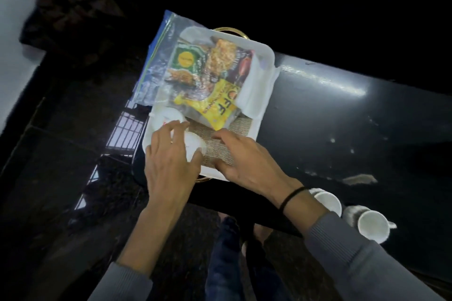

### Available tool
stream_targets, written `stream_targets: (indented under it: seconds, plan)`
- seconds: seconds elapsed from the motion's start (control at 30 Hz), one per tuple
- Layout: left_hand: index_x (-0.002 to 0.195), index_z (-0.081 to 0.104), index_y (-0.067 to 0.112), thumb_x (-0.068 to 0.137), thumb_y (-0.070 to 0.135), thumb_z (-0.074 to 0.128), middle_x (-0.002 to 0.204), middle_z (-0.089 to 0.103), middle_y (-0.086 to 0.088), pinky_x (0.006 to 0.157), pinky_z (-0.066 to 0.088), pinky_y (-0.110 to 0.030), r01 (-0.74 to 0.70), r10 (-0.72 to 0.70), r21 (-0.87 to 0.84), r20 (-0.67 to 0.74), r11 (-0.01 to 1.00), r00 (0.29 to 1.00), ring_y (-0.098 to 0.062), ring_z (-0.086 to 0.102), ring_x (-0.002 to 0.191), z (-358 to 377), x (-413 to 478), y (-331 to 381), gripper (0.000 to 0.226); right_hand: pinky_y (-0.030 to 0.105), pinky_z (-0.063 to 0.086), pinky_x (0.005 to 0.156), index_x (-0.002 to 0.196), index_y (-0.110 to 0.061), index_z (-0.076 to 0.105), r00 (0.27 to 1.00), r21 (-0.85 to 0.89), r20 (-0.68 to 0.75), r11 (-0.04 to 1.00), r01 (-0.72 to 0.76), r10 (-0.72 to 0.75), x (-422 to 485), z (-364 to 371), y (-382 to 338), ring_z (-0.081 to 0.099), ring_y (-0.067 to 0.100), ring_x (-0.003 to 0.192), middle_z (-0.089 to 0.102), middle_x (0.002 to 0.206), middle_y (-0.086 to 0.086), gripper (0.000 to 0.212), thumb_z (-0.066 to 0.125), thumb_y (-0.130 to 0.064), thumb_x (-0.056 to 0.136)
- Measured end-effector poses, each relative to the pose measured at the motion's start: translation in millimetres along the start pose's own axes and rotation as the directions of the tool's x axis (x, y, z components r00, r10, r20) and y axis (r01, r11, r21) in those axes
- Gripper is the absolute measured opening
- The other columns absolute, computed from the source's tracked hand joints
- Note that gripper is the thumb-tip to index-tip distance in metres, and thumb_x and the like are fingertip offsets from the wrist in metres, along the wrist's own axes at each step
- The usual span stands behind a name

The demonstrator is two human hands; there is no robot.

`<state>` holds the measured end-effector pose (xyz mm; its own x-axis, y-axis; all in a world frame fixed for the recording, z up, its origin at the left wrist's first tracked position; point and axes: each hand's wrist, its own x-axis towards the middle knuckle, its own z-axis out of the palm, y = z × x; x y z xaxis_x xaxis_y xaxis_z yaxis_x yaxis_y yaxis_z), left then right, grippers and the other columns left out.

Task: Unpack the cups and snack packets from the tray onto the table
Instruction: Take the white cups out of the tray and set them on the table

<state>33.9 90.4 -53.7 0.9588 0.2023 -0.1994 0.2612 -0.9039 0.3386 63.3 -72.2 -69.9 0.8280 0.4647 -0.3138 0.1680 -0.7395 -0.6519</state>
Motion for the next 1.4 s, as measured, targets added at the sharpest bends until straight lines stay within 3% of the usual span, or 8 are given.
stream_targets:
  seconds: [0.23, 0.5, 0.7, 0.87, 0.97, 1.03, 1.2, 1.4]
  plan:
    - [0.137, 0.048, 0.022, 0.091, 0.060, 0.060, 0.126, 0.054, 0.002, 0.071, 0.044, -0.037, 0.211, -0.208, -0.009, 0.122, 0.978, 0.970, -0.025, 0.060, 0.113, 11, -3, -26, 0.060, 0.045, 0.053, 0.094, 0.136, -0.024, 0.047, 0.998, 0.074, 0.048, 0.997, -0.036, 0.033, 30, 31, -11, 0.060, 0.025, 0.122, 0.064, 0.134, 0.000, 0.052, 0.071, -0.030, 0.090]
    - [0.132, 0.058, 0.019, 0.088, 0.039, 0.076, 0.122, 0.062, 0.003, 0.095, 0.054, -0.042, 0.226, -0.158, -0.401, 0.195, 0.888, 0.968, -0.020, 0.061, 0.111, 17, 3, -33, 0.052, 0.037, 0.051, 0.095, 0.146, -0.019, 0.043, 1.000, 0.088, 0.003, 0.996, -0.007, 0.007, 40, 50, -7, 0.058, 0.025, 0.124, 0.058, 0.143, 0.001, 0.072, 0.075, -0.034, 0.084]
    - [0.139, 0.054, 0.023, 0.092, 0.000, 0.053, 0.128, 0.060, 0.006, 0.096, 0.054, -0.040, 0.111, -0.040, -0.397, 0.182, 0.911, 0.983, -0.018, 0.059, 0.114, 14, 3, -35, 0.053, 0.031, 0.045, 0.094, 0.138, -0.015, 0.050, 0.998, 0.195, -0.029, 0.980, 0.051, -0.047, 35, 41, 5, 0.056, 0.017, 0.113, 0.064, 0.132, 0.002, 0.069, 0.082, -0.035, 0.080]
    - [0.130, 0.062, 0.025, 0.098, 0.014, 0.059, 0.120, 0.065, 0.007, 0.074, 0.057, -0.043, -0.099, 0.117, -0.161, 0.108, 0.982, 0.987, -0.019, 0.060, 0.107, 14, 5, -20, 0.034, 0.011, 0.051, 0.086, 0.128, -0.034, 0.055, 0.995, 0.359, -0.050, 0.931, -0.066, 0.090, 13, 8, 29, 0.062, -0.002, 0.106, 0.067, 0.119, -0.018, 0.067, 0.088, -0.047, 0.071]
    - [0.119, 0.072, 0.025, 0.096, 0.023, 0.067, 0.108, 0.070, 0.008, 0.078, 0.054, -0.037, -0.180, 0.195, -0.179, 0.073, 0.967, 0.978, -0.016, 0.058, 0.108, 17, 15, -5, 0.024, 0.013, 0.054, 0.087, 0.121, -0.040, 0.061, 0.974, 0.522, 0.005, 0.830, -0.195, 0.226, -2, -14, 48, 0.068, -0.004, 0.105, 0.072, 0.116, -0.019, 0.062, 0.087, -0.057, 0.068]
    - [0.115, 0.075, 0.025, 0.097, 0.026, 0.068, 0.105, 0.073, 0.012, 0.084, 0.056, -0.029, -0.094, 0.169, -0.403, 0.156, 0.911, 0.973, -0.007, 0.066, 0.101, 23, 23, 8, 0.019, 0.022, 0.058, 0.087, 0.118, -0.035, 0.067, 0.944, 0.676, 0.043, 0.686, -0.269, 0.329, -11, -27, 59, 0.073, 0.002, 0.102, 0.077, 0.113, -0.013, 0.062, 0.086, -0.063, 0.066]
    - [0.109, 0.078, 0.024, 0.094, 0.019, 0.074, 0.097, 0.079, 0.001, 0.079, 0.063, -0.029, 0.239, 0.136, -0.815, 0.359, 0.529, 0.923, -0.009, 0.076, 0.087, 39, 26, 53, 0.017, 0.049, 0.055, 0.102, 0.114, -0.007, 0.074, 0.869, 0.855, 0.123, 0.393, -0.338, 0.479, -33, -51, 91, 0.074, 0.030, 0.109, 0.078, 0.112, 0.013, 0.064, 0.077, -0.061, 0.079]
    - [0.117, 0.077, 0.018, 0.089, 0.018, 0.078, 0.112, 0.077, 0.002, 0.081, 0.056, -0.014, 0.142, 0.409, -0.817, 0.421, 0.559, 0.810, 0.000, 0.073, 0.098, 66, 20, 91, 0.028, 0.049, 0.059, 0.093, 0.124, -0.016, 0.071, 0.770, 0.893, 0.185, 0.222, -0.391, 0.611, -67, -68, 127, 0.073, 0.024, 0.104, 0.074, 0.121, 0.014, 0.062, 0.069, -0.064, 0.084]
